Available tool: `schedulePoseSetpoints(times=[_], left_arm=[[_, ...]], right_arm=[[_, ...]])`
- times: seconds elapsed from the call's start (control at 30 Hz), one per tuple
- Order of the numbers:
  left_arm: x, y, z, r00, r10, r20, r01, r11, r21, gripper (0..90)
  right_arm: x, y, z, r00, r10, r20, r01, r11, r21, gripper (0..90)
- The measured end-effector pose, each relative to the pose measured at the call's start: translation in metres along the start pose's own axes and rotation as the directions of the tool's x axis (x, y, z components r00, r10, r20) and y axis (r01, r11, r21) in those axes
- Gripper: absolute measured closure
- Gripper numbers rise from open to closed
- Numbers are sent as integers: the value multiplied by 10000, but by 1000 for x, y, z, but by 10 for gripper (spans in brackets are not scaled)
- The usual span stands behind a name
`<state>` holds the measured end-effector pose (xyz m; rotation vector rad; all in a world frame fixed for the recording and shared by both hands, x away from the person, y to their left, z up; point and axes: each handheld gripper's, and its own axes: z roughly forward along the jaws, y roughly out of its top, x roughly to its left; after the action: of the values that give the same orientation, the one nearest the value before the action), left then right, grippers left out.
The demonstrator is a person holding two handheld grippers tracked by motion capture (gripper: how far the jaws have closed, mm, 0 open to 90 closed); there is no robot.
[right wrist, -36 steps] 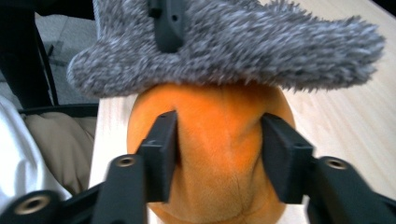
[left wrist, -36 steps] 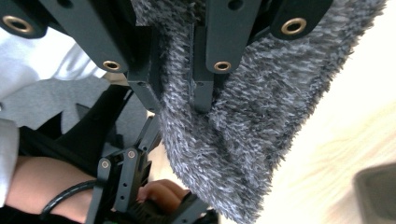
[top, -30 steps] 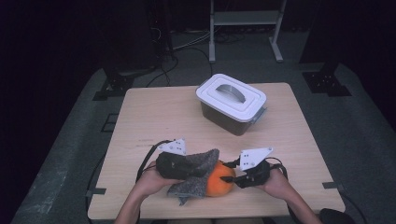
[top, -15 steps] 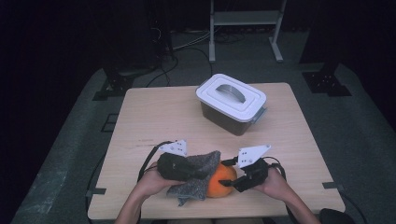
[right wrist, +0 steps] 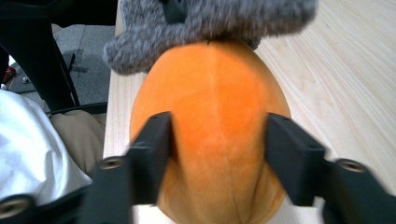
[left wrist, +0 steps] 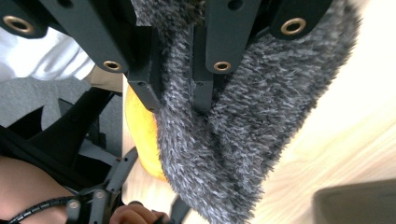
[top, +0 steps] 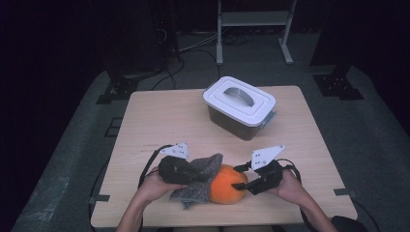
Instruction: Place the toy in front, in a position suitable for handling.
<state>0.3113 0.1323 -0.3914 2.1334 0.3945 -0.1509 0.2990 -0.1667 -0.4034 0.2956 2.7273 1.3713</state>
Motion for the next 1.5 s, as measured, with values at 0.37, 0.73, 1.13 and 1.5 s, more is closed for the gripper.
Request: schedulePoseSetpoints(times=[0.37, 0.73, 1.13, 1.5], left_arm=[[-5, 2, 10, 9982, 32, 603, -24, 9999, -131, 776], [-5, 6, -5, 9997, 235, -80, -236, 9997, -88, 777], [7, -5, 3, 9995, -164, 274, 177, 9987, -485, 775], [-8, 7, 17, 9975, 229, 668, -205, 9991, -375, 776]], right_arm=[[12, 8, 14, 9994, -201, 291, 195, 9996, 207, 525], [15, 15, 25, 9966, -711, 421, 741, 9944, -755, 628], [-10, -8, 4, 9999, 146, 50, -144, 9989, -435, 549], [10, 17, 10, 9989, 66, 458, -91, 9985, 546, 319]])
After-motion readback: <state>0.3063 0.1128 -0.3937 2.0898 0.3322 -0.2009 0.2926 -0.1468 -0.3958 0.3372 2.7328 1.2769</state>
